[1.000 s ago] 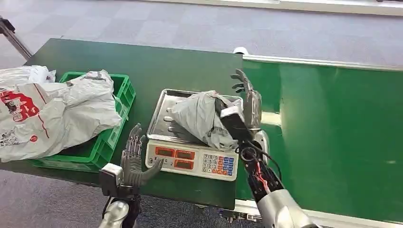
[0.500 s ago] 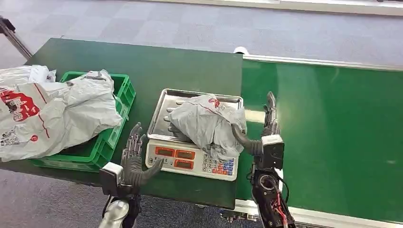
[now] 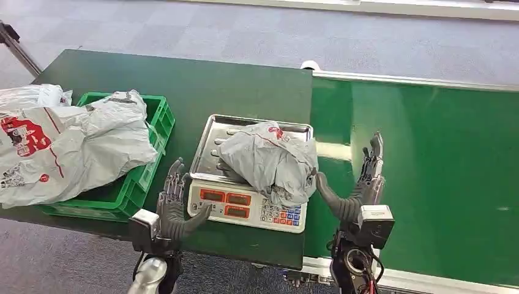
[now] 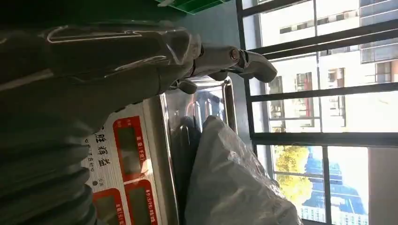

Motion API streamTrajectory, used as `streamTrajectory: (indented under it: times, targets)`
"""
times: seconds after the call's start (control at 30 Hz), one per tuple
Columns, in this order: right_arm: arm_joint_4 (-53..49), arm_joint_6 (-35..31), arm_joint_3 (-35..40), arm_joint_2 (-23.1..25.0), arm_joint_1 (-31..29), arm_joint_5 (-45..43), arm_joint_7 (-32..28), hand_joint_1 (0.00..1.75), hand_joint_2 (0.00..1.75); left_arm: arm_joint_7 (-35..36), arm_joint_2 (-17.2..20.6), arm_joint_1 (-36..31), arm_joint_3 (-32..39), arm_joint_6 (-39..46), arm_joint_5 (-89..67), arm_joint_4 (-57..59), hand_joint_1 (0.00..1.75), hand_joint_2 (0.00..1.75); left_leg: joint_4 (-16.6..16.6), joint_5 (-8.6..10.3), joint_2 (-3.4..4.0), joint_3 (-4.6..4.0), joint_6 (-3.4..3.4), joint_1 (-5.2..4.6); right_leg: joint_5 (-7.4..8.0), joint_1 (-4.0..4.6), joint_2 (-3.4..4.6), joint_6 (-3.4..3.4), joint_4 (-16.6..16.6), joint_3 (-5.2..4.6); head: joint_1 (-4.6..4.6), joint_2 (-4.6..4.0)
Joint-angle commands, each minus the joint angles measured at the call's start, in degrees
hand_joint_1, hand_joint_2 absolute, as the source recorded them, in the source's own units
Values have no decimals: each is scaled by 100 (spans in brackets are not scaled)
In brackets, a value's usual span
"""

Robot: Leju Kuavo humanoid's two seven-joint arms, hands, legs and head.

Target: Moved the parcel from conveyor to table for the left to box.

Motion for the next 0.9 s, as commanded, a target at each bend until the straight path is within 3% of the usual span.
streamTrajectory:
  times: [0.03,0.17,0.27,0.43,0.6,0.7,0.8,0.83,0.9]
  targets:
    - [-558,15,-427,52,450,-331,13,0,175,13,-8,25,-6,71,-23,65,0,175,-8,0,-3,14,4,-2,-2,0,-12,-2,-9,17,0,0]
    - [-514,184,-1056,289,838,-216,13,0,175,13,-116,70,104,104,-83,-24,0,175,-11,-3,-26,21,5,0,-12,2,-33,-1,-14,31,0,0]
    - [862,-315,-1532,409,506,366,13,0,175,13,-164,150,280,223,16,-180,0,175,-8,-4,-4,14,3,2,-2,3,-6,0,-13,21,0,0]
    - [1081,-1067,-2003,465,410,240,13,0,175,13,-170,60,315,309,17,-285,0,175,-7,1,-11,7,2,-4,-2,-2,-17,-2,-4,12,0,0]
    - [1837,-894,-2440,402,116,567,458,0,175,13,-232,-77,358,310,-28,-164,0,175,-15,1,3,24,5,-1,3,2,-8,-2,-17,29,0,0]
    - [1981,-565,-2600,484,-6,719,372,0,175,13,-54,-254,-71,1104,-550,-278,0,175,-3,-1,-5,10,3,1,0,2,-12,-2,-5,17,-2,0]
    - [1962,-448,-2597,521,-6,834,308,0,175,13,93,-615,-350,1562,-1331,173,0,175,-8,4,-13,12,2,-2,-1,0,-23,-3,-6,18,-2,0]
    - [1927,-854,-2561,550,1,1205,301,0,175,13,76,-908,-275,1710,-2016,607,0,175,-7,3,-17,10,1,-1,-1,0,-22,-3,-5,17,-2,0]
    - [1860,-691,-2547,576,19,1210,312,0,175,23,47,-1182,-64,1585,-2411,831,0,175,-17,9,-25,19,3,-1,1,2,-38,-5,-15,31,-2,0]
